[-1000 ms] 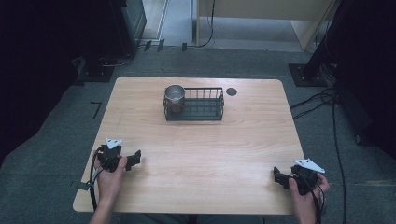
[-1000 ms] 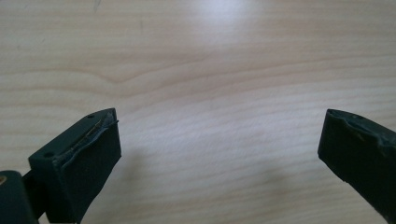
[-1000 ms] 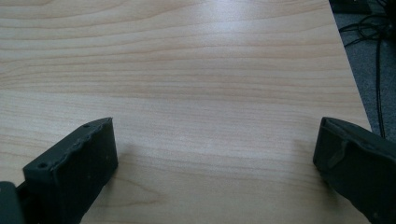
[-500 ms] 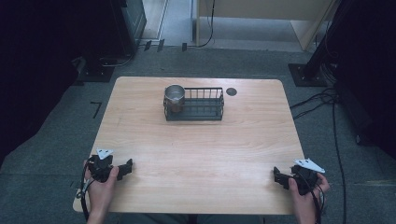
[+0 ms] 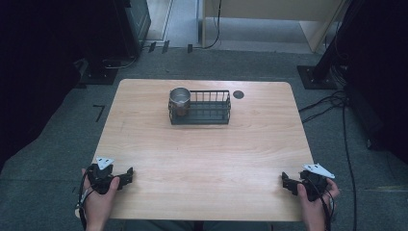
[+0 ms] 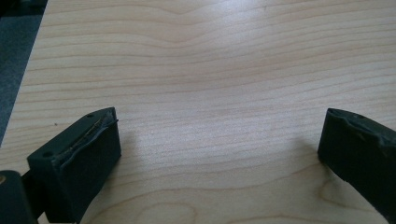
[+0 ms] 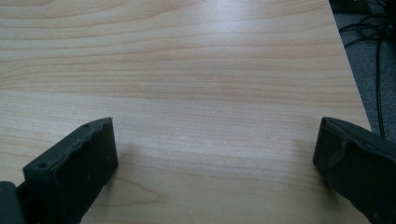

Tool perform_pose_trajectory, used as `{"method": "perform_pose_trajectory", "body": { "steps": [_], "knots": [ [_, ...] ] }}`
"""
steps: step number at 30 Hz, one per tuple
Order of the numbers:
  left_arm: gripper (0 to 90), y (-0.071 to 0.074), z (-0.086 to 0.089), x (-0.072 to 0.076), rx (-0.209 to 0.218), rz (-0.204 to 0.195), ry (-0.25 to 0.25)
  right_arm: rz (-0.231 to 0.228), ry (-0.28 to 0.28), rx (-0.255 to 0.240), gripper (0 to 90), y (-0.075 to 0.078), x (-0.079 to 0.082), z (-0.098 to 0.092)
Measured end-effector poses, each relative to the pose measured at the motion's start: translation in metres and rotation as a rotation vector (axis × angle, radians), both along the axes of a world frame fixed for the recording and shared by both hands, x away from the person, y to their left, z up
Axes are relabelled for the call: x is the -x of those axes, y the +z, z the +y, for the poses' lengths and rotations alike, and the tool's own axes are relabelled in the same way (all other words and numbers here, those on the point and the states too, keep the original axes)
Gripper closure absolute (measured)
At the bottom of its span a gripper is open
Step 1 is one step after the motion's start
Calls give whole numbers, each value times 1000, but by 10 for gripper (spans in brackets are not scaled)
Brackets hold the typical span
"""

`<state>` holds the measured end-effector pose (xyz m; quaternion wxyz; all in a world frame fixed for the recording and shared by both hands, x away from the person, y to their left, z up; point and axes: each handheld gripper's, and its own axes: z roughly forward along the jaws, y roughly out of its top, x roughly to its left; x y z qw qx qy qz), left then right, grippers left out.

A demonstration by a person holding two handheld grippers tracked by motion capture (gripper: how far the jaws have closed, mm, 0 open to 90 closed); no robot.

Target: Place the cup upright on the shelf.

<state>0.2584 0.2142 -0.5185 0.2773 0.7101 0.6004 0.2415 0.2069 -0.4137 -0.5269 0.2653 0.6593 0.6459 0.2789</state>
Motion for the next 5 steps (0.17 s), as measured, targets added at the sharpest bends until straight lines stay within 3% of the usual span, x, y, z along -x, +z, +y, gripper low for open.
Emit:
{"method": "perform_pose_trajectory", "body": {
  "steps": [5],
  "knots": [
    [0,0,-2,-1,0,-1,21,1,0,0,0,0,0,0]
  ]
}}
